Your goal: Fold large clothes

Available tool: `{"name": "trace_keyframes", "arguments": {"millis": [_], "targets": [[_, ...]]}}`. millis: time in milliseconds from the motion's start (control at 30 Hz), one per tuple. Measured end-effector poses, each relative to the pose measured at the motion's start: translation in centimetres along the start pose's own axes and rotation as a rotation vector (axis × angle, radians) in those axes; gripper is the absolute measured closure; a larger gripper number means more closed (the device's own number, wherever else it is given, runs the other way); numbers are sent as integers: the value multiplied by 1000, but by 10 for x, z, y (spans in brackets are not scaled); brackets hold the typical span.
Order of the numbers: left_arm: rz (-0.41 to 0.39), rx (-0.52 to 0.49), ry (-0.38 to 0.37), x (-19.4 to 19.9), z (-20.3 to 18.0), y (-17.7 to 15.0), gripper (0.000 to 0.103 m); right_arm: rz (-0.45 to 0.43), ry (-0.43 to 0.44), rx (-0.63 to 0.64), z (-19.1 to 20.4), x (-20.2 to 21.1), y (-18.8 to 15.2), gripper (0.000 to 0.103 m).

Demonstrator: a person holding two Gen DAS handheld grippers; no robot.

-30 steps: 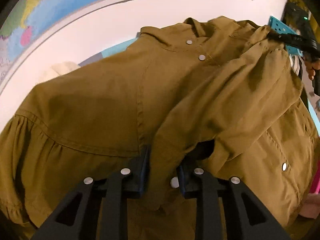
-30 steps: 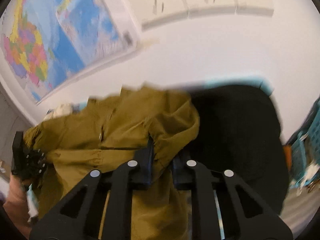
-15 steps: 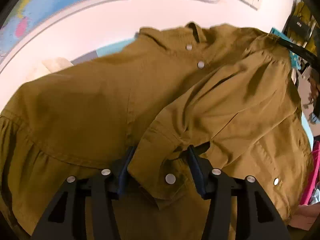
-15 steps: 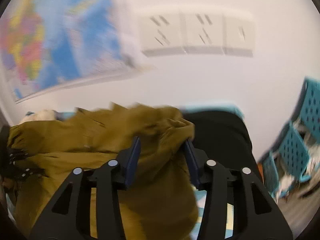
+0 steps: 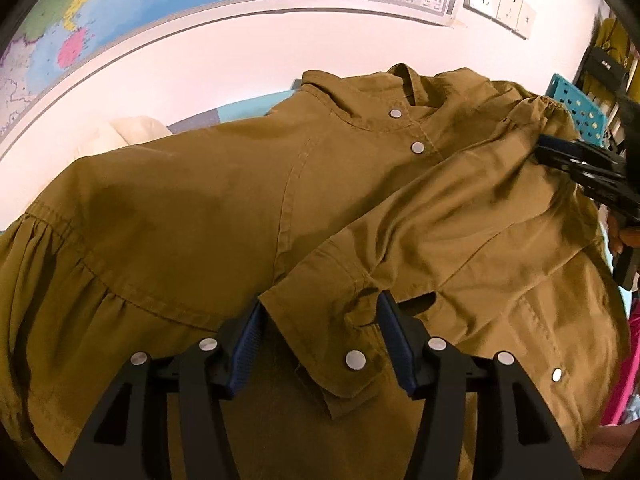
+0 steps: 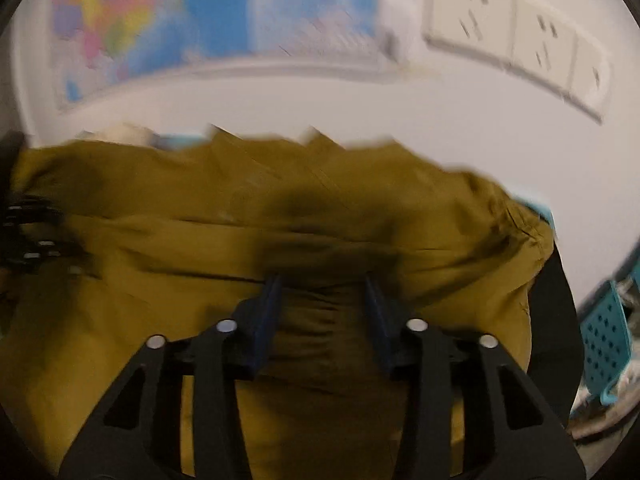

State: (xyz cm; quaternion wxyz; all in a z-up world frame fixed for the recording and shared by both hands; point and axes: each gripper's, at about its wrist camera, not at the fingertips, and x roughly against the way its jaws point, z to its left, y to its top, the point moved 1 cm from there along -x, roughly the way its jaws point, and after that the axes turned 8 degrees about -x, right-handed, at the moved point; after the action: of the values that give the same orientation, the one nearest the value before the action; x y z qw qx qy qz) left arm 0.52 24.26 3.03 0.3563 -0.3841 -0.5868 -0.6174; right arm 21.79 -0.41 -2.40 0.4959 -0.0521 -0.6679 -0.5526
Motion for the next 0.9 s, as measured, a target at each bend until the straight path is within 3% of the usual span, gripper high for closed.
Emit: {"name": "trace_keyframes", "arguments": {"millis": [67,200,333,400,500,633,767,900], "targets": [[7,25,-8,-6,4,2,48,35,-21,-77,-16,-14,0,72],[-11,46,-29,0,7,1,47,-2,8,-99,-5,6,-1,60],[-100,31,-9,33,5,-8,44,-56,118,-26,33,41,-4,60],[-140,30,-7,51,5,-15,44,-39,200,36,63,44,-7,60],[-206,9,79,87,5,-33,41,25,309,97,101,27,-11,60],[-234,36,223,126,21,-59,39,141,416,124,148,-16,-20,60],[-235,101,333,156,45,-88,38,232,401,143,176,-59,-34,58],[-221,164,411,175,70,-118,34,221,406,119,177,-51,-29,56]]}}
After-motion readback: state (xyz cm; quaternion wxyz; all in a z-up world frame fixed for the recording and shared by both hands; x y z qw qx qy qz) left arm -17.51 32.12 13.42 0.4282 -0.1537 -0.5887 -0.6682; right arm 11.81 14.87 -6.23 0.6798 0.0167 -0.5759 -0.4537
